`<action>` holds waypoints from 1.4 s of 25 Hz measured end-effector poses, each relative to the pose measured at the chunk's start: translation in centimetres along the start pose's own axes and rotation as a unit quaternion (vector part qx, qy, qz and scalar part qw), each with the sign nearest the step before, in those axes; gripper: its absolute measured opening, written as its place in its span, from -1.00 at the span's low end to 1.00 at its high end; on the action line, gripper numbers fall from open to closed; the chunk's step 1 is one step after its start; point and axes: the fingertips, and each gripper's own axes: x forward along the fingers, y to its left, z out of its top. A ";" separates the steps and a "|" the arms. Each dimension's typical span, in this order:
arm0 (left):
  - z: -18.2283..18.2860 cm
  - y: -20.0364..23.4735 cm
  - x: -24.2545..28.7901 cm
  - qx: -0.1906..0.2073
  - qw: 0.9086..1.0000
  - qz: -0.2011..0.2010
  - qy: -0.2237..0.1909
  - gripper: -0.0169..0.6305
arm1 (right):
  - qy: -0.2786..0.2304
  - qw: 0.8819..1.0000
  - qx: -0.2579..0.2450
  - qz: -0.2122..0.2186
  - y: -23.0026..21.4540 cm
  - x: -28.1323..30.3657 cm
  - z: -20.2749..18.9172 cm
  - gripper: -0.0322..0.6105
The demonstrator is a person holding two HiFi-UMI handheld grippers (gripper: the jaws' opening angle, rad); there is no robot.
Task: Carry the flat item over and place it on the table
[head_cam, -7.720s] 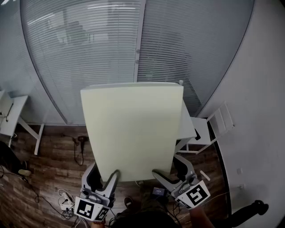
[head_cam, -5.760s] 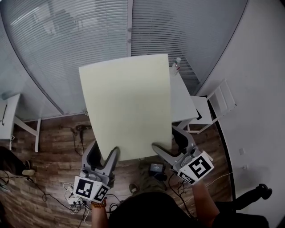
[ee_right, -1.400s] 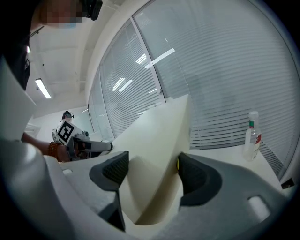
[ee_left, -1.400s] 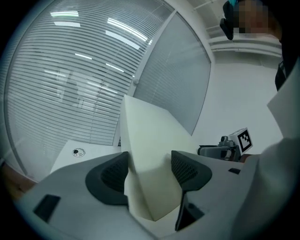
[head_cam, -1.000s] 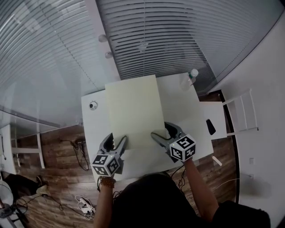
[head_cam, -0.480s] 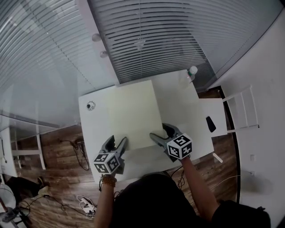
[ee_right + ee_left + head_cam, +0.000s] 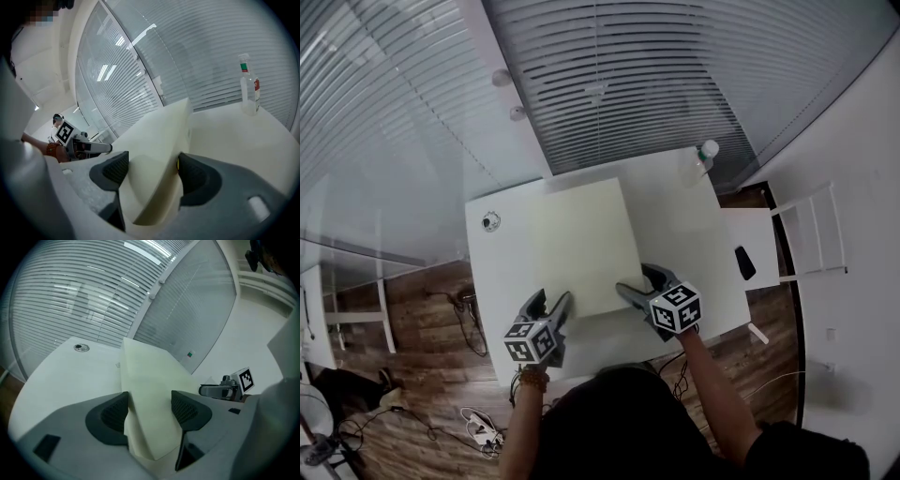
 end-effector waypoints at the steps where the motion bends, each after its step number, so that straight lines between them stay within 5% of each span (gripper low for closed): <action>1: -0.2 0.1 0.1 -0.002 1.000 0.000 0.003 -0.07 | 0.003 1.000 0.002 0.001 -0.1 0.1 -0.2 0.12; 20: -3.9 0.6 1.4 -0.004 0.998 0.005 0.060 -0.07 | 0.054 0.998 0.010 0.004 -1.8 1.0 -4.1 0.15; 28: -3.5 -0.2 0.5 0.069 0.996 0.015 0.053 -0.08 | 0.053 0.998 0.010 -0.010 -1.8 0.8 -4.2 0.16; 35: -2.8 -0.9 -0.4 0.076 0.996 0.011 0.033 -0.08 | 0.044 0.994 -0.089 -0.038 -1.0 0.3 -3.3 0.18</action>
